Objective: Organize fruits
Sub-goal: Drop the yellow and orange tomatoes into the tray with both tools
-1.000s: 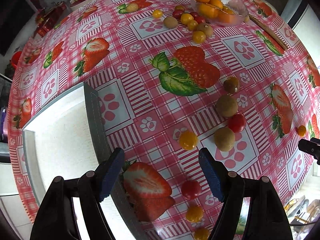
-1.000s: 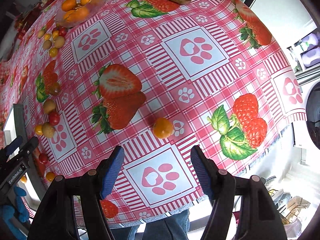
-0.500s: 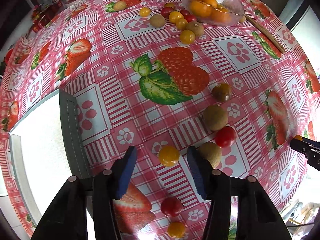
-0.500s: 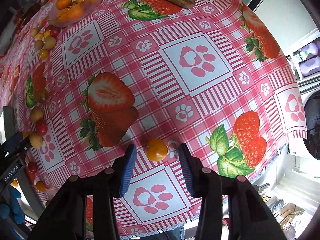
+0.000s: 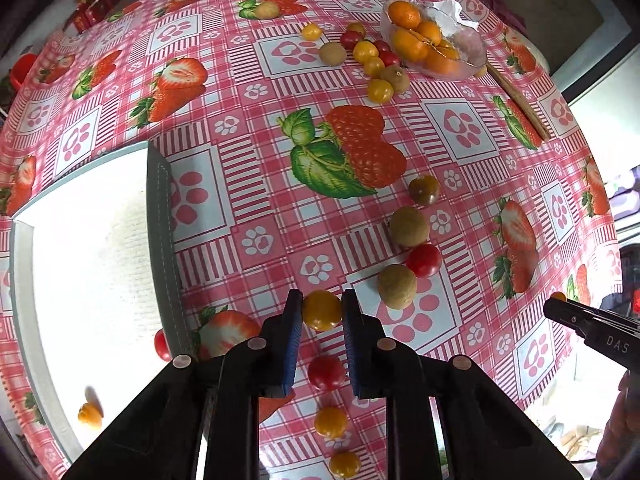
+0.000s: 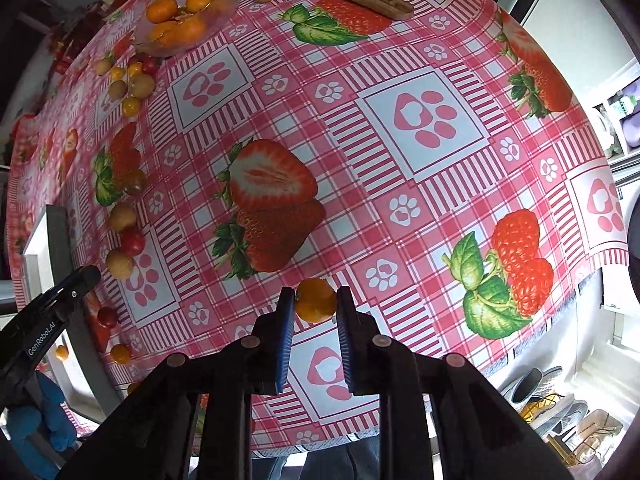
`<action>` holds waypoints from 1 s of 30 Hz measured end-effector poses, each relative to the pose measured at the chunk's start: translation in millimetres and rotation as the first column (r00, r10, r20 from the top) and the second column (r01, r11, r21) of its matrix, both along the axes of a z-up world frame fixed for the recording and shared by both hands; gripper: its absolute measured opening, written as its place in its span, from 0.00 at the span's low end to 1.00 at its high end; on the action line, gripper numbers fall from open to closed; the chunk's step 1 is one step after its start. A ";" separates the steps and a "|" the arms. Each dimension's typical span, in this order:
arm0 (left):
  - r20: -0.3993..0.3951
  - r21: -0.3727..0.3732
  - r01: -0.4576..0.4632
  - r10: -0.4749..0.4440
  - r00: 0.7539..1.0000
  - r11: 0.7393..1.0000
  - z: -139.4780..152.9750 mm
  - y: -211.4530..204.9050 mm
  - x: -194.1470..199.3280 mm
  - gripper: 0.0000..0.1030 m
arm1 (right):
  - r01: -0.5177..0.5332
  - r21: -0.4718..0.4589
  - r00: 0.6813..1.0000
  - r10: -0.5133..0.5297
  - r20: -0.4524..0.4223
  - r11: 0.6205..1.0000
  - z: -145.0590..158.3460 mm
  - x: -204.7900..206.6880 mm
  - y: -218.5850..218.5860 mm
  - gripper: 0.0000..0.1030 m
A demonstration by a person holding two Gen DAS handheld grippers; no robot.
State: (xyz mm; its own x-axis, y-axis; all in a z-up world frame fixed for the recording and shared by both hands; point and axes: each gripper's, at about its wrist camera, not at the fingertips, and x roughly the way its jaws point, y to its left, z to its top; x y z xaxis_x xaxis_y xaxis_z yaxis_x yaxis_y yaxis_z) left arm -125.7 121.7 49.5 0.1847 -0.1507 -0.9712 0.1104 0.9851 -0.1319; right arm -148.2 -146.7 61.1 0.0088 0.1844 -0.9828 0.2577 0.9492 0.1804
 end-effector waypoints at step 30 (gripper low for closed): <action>0.032 -0.016 -0.319 0.319 0.947 0.948 17.1 159.7 -76.7 0.21 | -0.341 0.093 0.939 0.335 0.073 0.936 32.9 7.9 187.8 0.22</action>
State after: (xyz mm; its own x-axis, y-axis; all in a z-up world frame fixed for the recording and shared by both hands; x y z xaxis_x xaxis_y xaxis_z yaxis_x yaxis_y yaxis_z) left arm -202.4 281.4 66.6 0.2574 -0.0891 -0.9622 -0.2047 0.9681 -0.1444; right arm -140.3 41.2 94.0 -0.0176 0.2855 -0.9582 -0.0882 0.9542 0.2860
